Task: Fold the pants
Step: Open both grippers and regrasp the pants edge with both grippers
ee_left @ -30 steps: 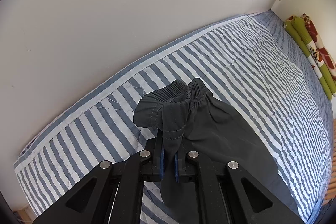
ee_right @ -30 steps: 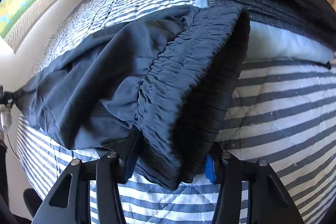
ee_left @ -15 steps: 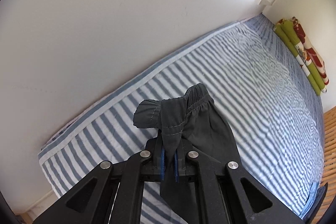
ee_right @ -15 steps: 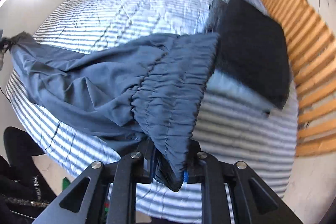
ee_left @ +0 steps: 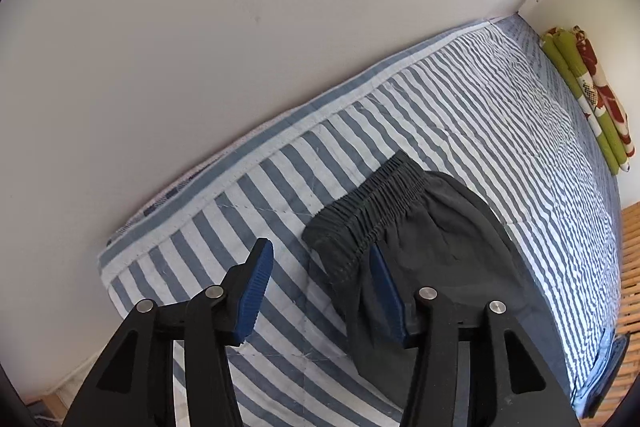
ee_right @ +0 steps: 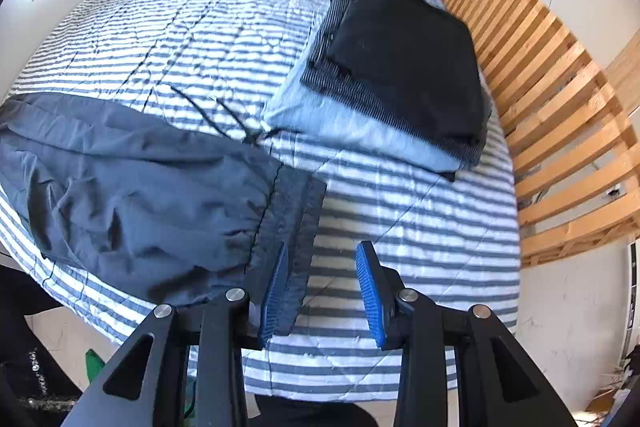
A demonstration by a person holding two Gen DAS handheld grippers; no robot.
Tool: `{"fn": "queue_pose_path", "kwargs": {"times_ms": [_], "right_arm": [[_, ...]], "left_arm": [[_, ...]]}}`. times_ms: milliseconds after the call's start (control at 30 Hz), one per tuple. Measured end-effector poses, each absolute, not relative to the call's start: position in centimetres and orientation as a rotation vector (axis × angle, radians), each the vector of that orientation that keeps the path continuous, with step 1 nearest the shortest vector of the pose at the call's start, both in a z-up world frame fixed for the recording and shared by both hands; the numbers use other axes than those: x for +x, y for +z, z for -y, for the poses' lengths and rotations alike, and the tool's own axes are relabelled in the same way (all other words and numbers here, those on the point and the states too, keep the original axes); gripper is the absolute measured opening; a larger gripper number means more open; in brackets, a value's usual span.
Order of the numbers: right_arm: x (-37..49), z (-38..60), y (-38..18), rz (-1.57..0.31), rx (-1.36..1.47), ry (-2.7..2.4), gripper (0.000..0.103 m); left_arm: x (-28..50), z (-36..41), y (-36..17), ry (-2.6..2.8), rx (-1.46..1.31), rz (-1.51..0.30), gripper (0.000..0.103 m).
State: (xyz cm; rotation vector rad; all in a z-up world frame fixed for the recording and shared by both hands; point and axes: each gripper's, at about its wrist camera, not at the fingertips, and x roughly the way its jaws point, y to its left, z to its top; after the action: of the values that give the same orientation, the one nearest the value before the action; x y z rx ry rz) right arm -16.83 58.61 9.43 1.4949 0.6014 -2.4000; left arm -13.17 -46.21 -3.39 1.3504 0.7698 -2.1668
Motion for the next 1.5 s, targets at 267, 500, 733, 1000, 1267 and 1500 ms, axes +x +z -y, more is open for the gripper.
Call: {"fn": "queue_pose_path", "kwargs": {"times_ms": [267,500,733,1000,1267,1500], "right_arm": [[-16.9,-48.2,7.8,-0.619,1.253,-2.151,0.032],[-16.5,-39.6,3.4,-0.750,1.130,-1.975,0.032],[-18.7,-35.3,0.9,-0.805,1.141,-1.834,0.032],[-20.1,-31.3,-0.5,-0.824,1.094,-1.721,0.032],[-20.0,-28.8,-3.0,-0.878,1.092,-1.635,0.032],[-20.3,-28.0,-4.5,-0.878,1.113,-1.591,0.021]], "left_arm": [[-16.6,40.8,-1.1,-2.416,1.388,-0.650,0.035],[-22.7,26.1,-2.1,-2.708,1.675,-0.313,0.038],[-25.3,17.4,-5.4,-2.736,1.866,0.011,0.053],[-27.3,20.3,-7.0,-2.580,1.941,-0.405,0.054],[-29.3,19.1,-9.1,-2.468,2.012,-0.376,0.052],[-28.5,19.2,-8.7,-2.465,1.969,-0.283,0.000]]}}
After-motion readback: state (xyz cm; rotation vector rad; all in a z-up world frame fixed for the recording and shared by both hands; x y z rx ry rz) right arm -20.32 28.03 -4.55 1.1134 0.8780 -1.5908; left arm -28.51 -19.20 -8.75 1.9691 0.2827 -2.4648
